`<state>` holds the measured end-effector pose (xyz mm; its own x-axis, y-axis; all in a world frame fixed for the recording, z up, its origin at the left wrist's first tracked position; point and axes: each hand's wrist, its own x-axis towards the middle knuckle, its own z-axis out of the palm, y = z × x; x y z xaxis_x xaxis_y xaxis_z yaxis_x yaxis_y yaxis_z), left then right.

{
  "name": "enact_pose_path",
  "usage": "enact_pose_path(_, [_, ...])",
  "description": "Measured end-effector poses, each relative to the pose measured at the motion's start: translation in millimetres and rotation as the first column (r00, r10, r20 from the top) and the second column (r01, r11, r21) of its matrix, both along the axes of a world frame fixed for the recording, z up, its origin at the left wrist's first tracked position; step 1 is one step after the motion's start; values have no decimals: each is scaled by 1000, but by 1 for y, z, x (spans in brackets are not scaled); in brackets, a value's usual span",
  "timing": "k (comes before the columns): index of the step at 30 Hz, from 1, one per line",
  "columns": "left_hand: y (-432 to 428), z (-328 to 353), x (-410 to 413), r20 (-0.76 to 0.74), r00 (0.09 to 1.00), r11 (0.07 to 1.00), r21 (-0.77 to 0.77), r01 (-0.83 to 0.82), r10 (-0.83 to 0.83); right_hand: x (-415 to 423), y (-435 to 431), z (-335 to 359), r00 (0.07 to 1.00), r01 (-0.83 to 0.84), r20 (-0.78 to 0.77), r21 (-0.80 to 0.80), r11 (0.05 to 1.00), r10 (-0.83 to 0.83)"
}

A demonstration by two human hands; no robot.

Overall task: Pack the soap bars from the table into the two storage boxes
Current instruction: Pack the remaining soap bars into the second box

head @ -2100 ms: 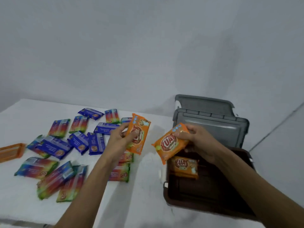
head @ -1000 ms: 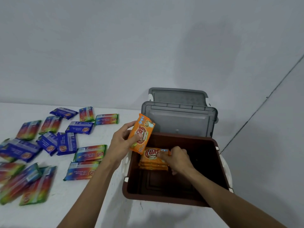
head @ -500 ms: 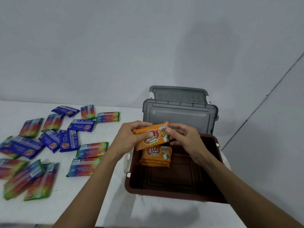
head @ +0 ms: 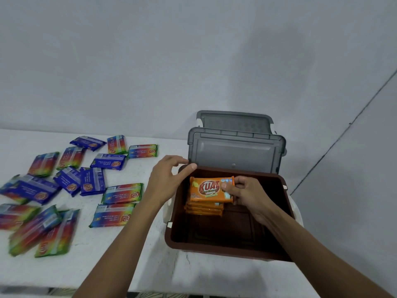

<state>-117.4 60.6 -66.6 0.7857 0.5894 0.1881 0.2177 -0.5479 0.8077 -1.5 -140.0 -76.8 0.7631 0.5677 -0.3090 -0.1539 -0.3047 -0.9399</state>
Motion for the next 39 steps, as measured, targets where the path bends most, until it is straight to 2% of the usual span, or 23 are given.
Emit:
enact_pose_path(3, [3, -6, -4, -111, 994, 999, -30, 22, -25, -5, 7, -9, 999, 21, -26, -59, 998, -23])
enact_pose_path(6, [2, -9, -9, -62, 997, 994, -100, 39, -45, -11, 17, -20, 998, 66, -10, -146, 987, -68])
enact_pose_path(10, [2, -9, -14, -75, 992, 983, -163, 90, -103, -11, 28, -22, 979, 136, 186, -283, 950, -85])
enact_pose_path(14, [8, -21, -22, -106, 978, 964, -218, 153, -179, -8, 35, -18, 933, 108, 352, -466, 878, 72])
enact_pose_path(18, [8, -26, -29, -87, 972, 942, -280, 187, -219, -11, 31, -11, 977, 54, 205, -467, 882, 49])
enact_pose_path(24, [6, -25, -32, -62, 966, 924, -313, 220, -252, -18, 26, -4, 981, 15, 177, -470, 883, 78])
enact_pose_path(26, [6, -22, -35, -81, 957, 919, -311, 242, -280, -19, 24, 3, 942, 16, 283, -574, 819, 180])
enact_pose_path(28, [12, -23, -43, -105, 951, 921, -300, 247, -290, -24, 25, 10, 832, 103, 464, -668, 737, 304])
enact_pose_path(29, [16, -24, -49, -120, 953, 927, -295, 234, -279, -28, 27, 14, 775, 145, 535, -667, 731, 335])
enact_pose_path(32, [39, -27, -74, -146, 963, 928, -331, 169, -228, -49, 46, 37, 674, 162, 671, -542, 825, 308])
enact_pose_path(35, [75, -28, -111, -129, 979, 927, -360, 102, -158, -71, 83, 55, 659, 56, 697, -420, 906, 283])
enact_pose_path(39, [133, -28, -171, -110, 993, 948, -319, 13, -50, -108, 152, 63, 638, -109, 680, -386, 916, 362])
